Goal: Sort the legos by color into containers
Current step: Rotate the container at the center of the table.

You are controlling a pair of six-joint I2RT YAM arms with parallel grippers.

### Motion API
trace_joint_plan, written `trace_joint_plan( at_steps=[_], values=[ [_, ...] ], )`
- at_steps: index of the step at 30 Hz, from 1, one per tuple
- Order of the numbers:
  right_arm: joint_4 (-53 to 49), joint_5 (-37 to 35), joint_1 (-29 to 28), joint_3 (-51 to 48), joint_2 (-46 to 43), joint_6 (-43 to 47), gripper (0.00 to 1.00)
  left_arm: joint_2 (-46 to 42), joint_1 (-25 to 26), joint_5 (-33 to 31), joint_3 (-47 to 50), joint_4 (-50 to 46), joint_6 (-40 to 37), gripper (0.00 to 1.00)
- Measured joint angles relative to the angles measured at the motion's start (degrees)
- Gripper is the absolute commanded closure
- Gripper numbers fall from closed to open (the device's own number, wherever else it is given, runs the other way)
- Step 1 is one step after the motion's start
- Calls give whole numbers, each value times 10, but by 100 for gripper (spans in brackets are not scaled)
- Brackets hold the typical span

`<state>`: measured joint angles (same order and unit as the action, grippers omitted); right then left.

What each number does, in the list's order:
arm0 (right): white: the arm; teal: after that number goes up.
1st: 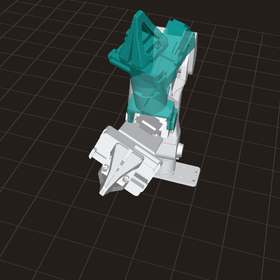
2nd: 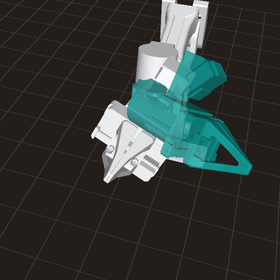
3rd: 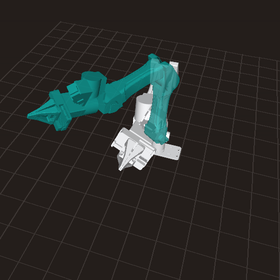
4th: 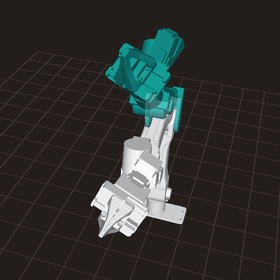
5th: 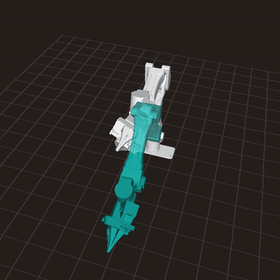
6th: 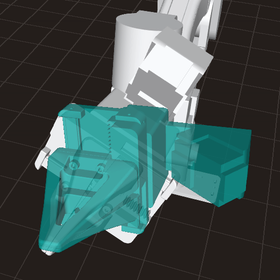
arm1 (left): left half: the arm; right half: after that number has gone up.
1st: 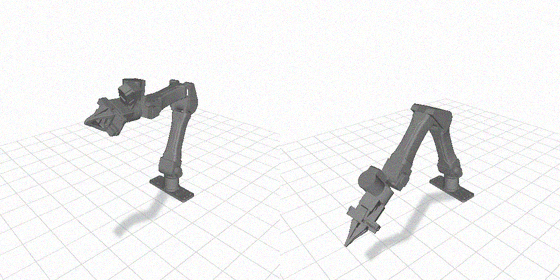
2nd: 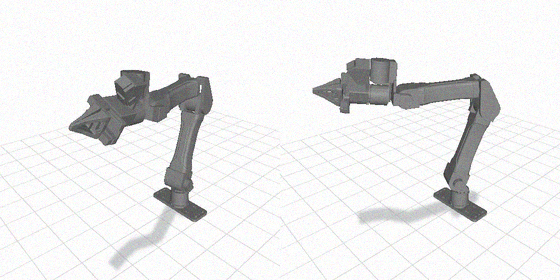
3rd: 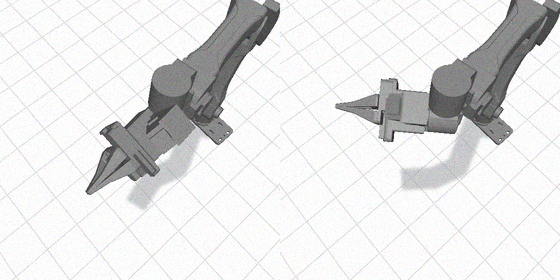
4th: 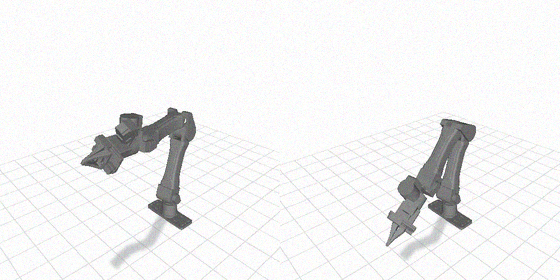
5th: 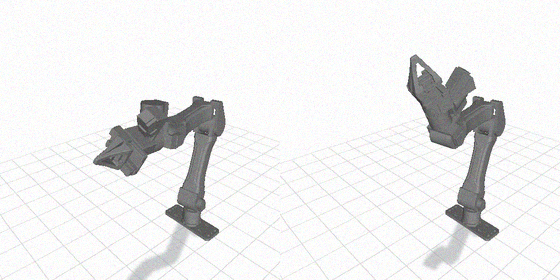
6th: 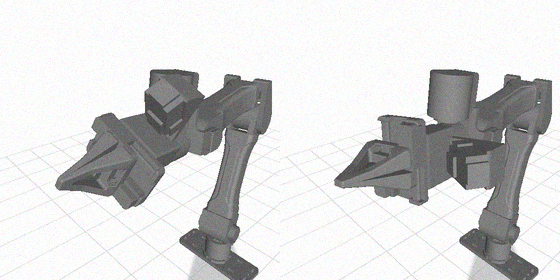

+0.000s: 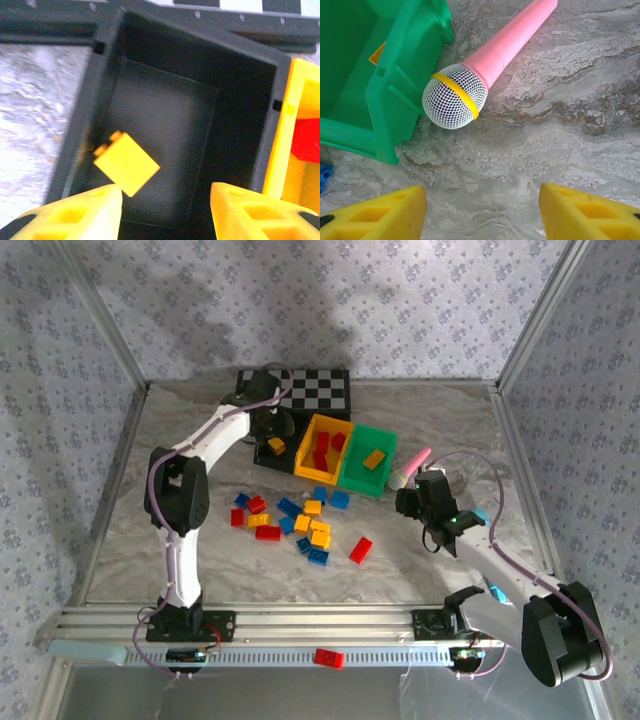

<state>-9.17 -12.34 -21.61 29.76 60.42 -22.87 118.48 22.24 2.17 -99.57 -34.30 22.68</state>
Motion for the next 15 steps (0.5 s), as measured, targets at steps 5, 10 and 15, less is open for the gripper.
trace_joint_plan(
  at_steps=[5,10,15],
  values=[
    [0,4,1,0,0,-1,37,21,4,10,19,4,1,52],
    [0,5,2,0,0,-2,37,27,-2,12,20,8,-2,52],
    [0,6,2,0,0,-2,37,37,-2,10,20,14,-8,51]
  ],
)
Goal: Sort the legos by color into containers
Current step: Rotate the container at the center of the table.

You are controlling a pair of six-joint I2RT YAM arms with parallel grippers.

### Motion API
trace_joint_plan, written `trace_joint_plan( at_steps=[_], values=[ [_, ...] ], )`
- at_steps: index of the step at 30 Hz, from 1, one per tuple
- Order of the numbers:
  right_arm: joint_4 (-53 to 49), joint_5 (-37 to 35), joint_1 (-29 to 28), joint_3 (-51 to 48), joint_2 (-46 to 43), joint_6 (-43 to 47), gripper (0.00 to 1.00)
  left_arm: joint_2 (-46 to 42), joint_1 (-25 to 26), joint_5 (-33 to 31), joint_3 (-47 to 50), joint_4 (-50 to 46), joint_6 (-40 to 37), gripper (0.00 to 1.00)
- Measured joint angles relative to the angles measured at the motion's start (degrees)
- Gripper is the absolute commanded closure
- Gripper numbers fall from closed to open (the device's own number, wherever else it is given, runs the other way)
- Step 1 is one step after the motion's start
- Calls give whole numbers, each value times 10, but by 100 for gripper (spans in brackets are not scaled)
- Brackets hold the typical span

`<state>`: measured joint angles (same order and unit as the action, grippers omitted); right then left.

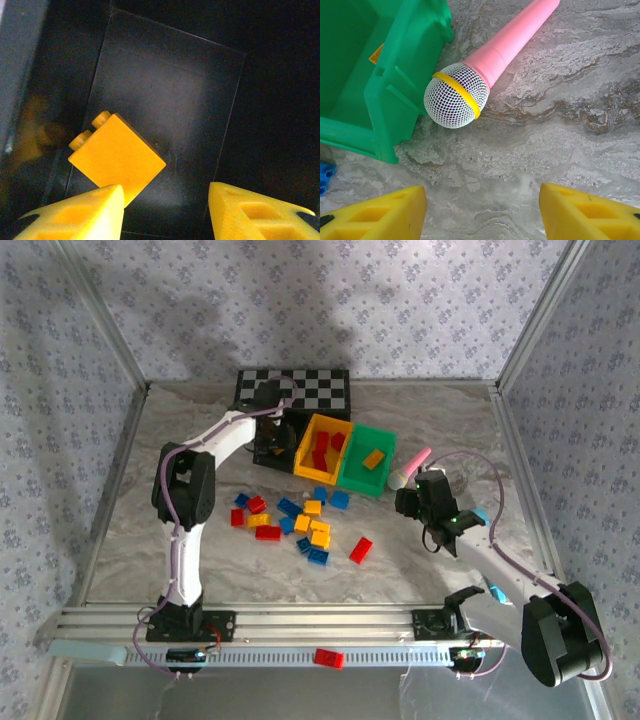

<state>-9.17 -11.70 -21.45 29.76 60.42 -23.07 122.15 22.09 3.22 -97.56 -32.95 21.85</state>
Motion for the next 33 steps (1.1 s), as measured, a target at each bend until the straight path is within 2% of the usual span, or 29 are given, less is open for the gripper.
trace_joint_plan(
  at_steps=[5,9,21,33],
  values=[
    [0,0,0,0,0,0,37,-2,0,0,15,15,-3,53],
    [0,0,1,0,0,0,37,-36,0,-1,73,46,-3,53],
    [0,0,1,0,0,0,37,-140,16,-17,221,49,23,52],
    [0,0,1,0,0,0,37,-231,36,-52,242,26,33,49]
  ],
)
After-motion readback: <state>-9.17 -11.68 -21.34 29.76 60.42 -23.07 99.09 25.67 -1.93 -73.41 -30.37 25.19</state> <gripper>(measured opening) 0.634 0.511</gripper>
